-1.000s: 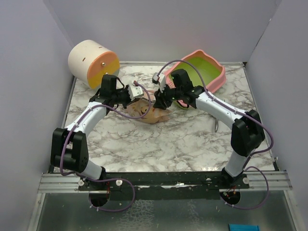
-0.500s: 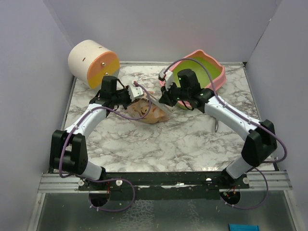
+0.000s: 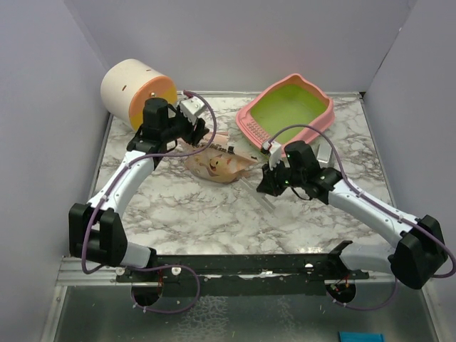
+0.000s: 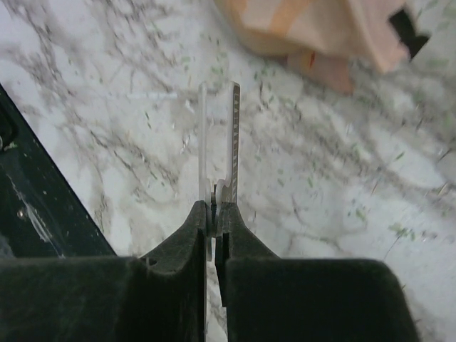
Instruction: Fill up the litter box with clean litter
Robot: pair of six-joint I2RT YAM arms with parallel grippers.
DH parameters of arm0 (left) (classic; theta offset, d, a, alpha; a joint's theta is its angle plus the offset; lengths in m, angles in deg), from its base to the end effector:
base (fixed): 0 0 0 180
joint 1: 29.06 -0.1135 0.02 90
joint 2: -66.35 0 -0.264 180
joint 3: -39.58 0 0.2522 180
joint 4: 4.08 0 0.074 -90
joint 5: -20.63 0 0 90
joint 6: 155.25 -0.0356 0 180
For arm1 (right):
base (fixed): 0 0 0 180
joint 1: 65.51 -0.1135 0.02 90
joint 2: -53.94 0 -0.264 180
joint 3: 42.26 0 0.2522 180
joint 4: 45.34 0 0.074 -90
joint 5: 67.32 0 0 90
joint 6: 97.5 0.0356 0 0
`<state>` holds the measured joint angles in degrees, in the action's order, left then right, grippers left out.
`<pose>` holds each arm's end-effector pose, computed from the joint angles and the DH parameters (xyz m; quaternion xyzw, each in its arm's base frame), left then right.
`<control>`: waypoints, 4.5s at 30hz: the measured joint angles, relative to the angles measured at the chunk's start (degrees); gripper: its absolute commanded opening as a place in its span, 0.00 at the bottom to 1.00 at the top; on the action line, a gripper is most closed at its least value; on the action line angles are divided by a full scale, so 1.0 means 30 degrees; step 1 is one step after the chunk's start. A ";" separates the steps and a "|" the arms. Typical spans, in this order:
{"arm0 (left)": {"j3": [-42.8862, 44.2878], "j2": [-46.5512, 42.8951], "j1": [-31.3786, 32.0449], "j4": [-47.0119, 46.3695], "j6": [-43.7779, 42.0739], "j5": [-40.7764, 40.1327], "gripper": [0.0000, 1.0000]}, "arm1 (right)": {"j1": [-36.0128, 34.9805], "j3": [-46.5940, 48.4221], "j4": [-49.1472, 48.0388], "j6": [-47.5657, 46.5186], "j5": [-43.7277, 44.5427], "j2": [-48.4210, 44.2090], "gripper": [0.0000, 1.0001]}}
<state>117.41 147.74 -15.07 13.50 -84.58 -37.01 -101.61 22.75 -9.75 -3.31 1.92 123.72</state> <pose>0.3149 -0.0981 0.3213 0.3780 0.7137 -0.2043 0.5531 0.2041 0.1645 0.2708 -0.3181 0.8376 0.2957 0.3313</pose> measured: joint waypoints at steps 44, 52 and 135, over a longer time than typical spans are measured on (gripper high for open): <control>-0.5581 0.0044 -0.4743 -1.1402 1.5278 0.5319 0.00 | 0.0474 0.1880 -0.3781 0.2710 0.0357 0.1173 0.69; -0.9930 0.0532 -0.4590 -2.4567 1.7333 0.5020 0.00 | 0.2237 0.5814 -0.5238 0.1202 -0.3789 0.6747 0.68; -0.6776 -0.7526 -0.3621 -0.6900 1.5198 0.1734 0.24 | 0.5413 0.6266 0.1260 0.3235 0.5931 0.1173 0.65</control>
<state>97.09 125.16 -25.93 -7.20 -38.99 -31.80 -85.37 41.54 -5.97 6.39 19.72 127.24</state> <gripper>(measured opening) 0.200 0.646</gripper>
